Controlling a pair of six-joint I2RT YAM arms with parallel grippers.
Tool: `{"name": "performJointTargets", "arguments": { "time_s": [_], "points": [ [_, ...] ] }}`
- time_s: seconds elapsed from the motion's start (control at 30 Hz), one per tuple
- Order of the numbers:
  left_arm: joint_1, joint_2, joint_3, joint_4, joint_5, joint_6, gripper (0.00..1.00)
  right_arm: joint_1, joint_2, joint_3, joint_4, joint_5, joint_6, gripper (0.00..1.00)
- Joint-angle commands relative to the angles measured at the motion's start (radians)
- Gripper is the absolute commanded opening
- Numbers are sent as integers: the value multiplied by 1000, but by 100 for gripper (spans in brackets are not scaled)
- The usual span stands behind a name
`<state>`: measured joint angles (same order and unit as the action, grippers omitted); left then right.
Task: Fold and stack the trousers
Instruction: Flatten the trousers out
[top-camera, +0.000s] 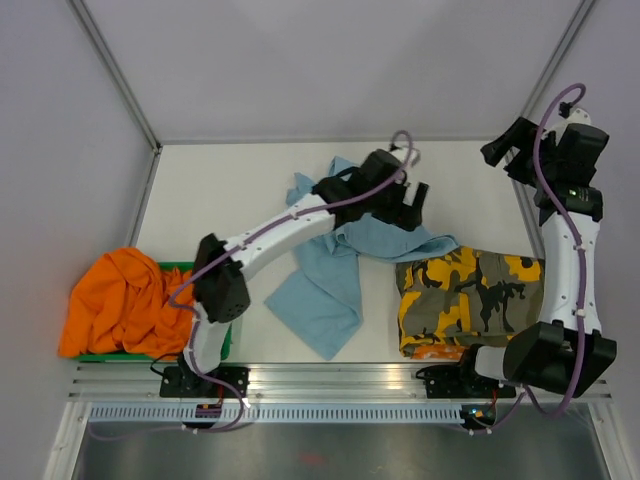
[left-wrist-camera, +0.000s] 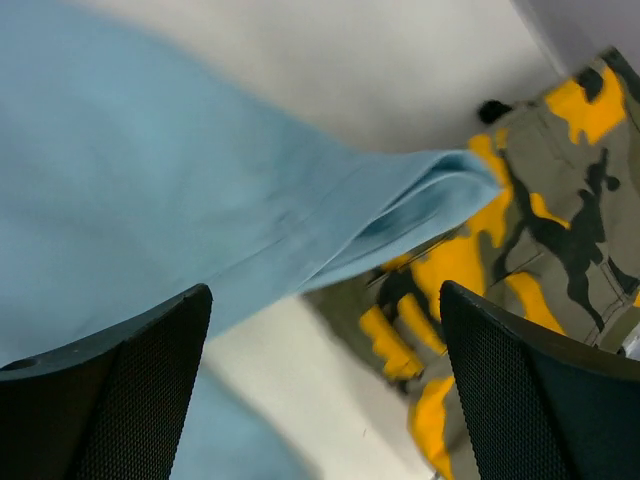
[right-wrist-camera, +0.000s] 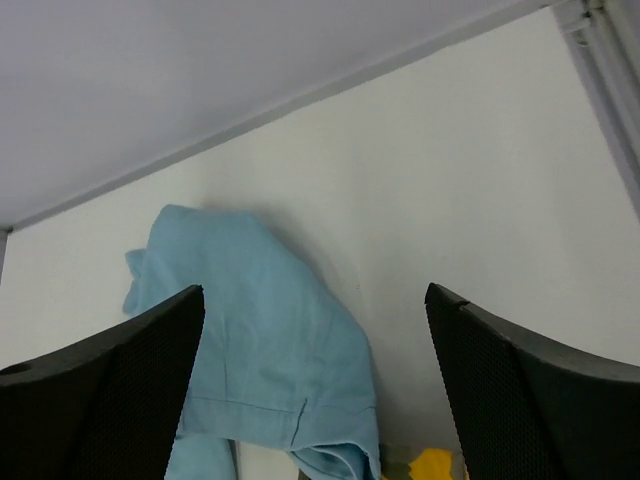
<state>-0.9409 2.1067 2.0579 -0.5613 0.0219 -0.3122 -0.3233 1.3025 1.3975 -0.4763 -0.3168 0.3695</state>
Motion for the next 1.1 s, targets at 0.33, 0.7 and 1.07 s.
{"name": "performJointTargets", "arguments": {
  "time_s": [0.33,0.7,1.07],
  "points": [
    [741,-849,-899,-29,-40,-337,97,777,288,31,59,235,-51,96],
    [821,-935,-1024,-26,21,-280,99,1015,501,84,-71,508,2,81],
    [821,-910,-1044,-6,64,-271,100,1018,552,80,-42,564,9,50]
  ]
}}
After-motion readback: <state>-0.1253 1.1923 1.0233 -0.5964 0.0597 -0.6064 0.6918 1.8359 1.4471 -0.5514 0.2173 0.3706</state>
